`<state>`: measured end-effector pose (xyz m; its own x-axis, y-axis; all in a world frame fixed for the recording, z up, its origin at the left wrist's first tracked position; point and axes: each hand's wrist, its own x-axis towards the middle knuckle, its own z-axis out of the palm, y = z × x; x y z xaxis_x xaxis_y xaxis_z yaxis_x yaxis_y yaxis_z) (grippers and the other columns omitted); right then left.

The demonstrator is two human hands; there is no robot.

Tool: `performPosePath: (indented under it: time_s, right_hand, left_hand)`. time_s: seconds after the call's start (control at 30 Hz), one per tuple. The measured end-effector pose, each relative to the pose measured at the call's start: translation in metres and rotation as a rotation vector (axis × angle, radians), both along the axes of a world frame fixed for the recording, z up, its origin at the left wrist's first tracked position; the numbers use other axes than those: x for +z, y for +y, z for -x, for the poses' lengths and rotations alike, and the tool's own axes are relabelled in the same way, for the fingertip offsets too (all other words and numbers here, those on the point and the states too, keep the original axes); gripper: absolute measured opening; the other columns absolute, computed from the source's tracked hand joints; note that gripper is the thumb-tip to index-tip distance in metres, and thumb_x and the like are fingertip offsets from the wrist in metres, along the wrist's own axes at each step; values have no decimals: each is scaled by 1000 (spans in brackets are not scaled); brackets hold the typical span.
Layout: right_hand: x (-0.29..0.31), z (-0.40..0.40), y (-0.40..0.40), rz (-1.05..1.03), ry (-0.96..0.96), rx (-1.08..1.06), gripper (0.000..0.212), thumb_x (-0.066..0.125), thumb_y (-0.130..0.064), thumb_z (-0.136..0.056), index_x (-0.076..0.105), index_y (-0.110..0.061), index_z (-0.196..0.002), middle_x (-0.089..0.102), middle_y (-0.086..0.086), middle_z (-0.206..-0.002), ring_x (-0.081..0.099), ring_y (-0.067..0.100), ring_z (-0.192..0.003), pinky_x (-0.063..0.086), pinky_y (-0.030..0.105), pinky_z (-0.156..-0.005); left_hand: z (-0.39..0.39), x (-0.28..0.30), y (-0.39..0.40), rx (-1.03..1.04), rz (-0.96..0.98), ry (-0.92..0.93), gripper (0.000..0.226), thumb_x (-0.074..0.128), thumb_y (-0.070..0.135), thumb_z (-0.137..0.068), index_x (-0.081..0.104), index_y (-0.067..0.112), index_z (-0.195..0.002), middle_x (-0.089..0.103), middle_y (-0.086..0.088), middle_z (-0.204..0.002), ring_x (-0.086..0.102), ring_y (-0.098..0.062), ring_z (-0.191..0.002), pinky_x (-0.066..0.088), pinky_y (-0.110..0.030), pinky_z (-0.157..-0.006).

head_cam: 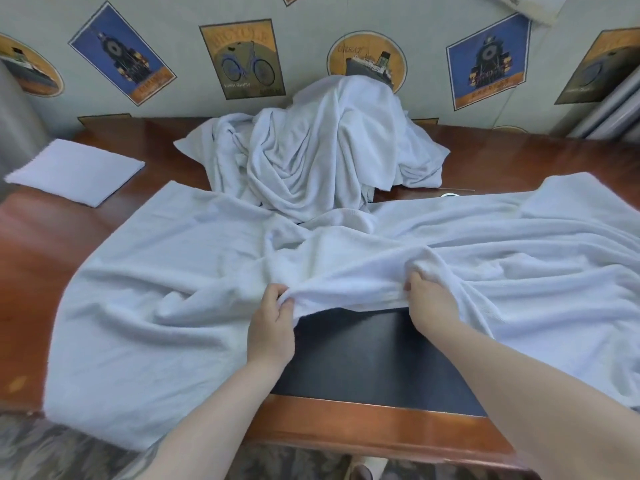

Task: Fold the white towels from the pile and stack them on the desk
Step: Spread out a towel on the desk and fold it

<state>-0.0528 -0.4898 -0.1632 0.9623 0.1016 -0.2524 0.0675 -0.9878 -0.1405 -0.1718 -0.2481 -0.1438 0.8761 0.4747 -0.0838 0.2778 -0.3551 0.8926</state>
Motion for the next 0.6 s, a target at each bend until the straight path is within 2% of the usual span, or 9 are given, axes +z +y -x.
performPosePath:
  time_s: [0.07, 0.13, 0.2, 0.27, 0.37, 0.4, 0.47, 0.53, 0.6]
  right_hand:
    - [0, 17, 3, 17, -12, -31, 10, 43, -14, -97, 51, -19, -101, 61, 0, -97, 61, 24, -93, 43, 29, -69]
    - [1, 38, 15, -154, -20, -146, 1, 48, -21, -95, 48, -21, -94, 60, -4, -85, 60, 22, -82, 40, 28, -62]
    - [4, 62, 37, -372, 5, -270, 22, 58, -25, -87, 44, -25, -104, 60, -7, -84, 60, 20, -79, 40, 30, -61]
    - [6, 83, 64, -558, 41, -360, 45, 63, -27, -86, 37, -26, -123, 60, -4, -102, 60, 21, -90, 45, 32, -67]
    - [14, 96, 92, -1194, 141, -993, 59, 65, -27, -88, 29, -19, -133, 48, 6, -128, 59, 29, -105, 56, 38, -70]
    - [19, 96, 94, -1418, 180, -1194, 55, 66, -23, -88, 31, -16, -130, 50, 7, -125, 62, 29, -102, 57, 35, -65]
    - [26, 94, 88, -1680, 186, -1363, 48, 67, -11, -89, 43, -5, -130, 60, 9, -110, 65, 24, -86, 54, 29, -62]
    - [34, 98, 77, -1681, 58, -1424, 41, 64, -5, -87, 55, -5, -127, 62, 6, -93, 59, 20, -70, 48, 28, -59]
    - [40, 116, 67, -1494, -248, -1484, 35, 59, -8, -87, 55, -10, -122, 60, 5, -98, 56, 20, -73, 43, 26, -58]
  left_hand:
    - [4, 7, 7, -49, 70, -16, 14, 38, 29, -79, 45, 24, -68, 45, 11, -60, 40, -12, -60, 33, -35, -59]
    - [12, 8, 13, -75, 93, 1, 20, 37, 29, -75, 33, 23, -57, 30, 7, -56, 28, -15, -59, 24, -35, -58]
    - [21, 6, 16, -87, 92, 34, 24, 35, 27, -74, 24, 24, -54, 21, 5, -58, 21, -17, -61, 19, -38, -60]
    - [31, 4, 19, -123, 95, 59, 26, 36, 27, -73, 20, 25, -52, 18, 3, -59, 19, -18, -62, 16, -40, -61]
    - [42, 6, 26, -236, -7, 112, 26, 34, 29, -70, 16, 25, -52, 17, 5, -57, 16, -14, -59, 14, -36, -60]
    - [44, 8, 30, -318, -52, 148, 26, 33, 28, -71, 15, 26, -53, 16, 5, -57, 15, -12, -58, 13, -32, -58]
    - [48, 9, 39, -579, -234, 306, 30, 34, 18, -81, 15, 22, -59, 15, 2, -61, 15, -12, -60, 12, -30, -55]
    - [51, 5, 43, -632, -385, 470, 42, 40, -2, -88, 16, 21, -63, 20, -1, -67, 26, -16, -69, 18, -27, -56]
    - [54, 1, 44, -625, -439, 572, 42, 44, -12, -83, 19, 17, -65, 26, -1, -71, 33, -18, -75, 25, -26, -63]
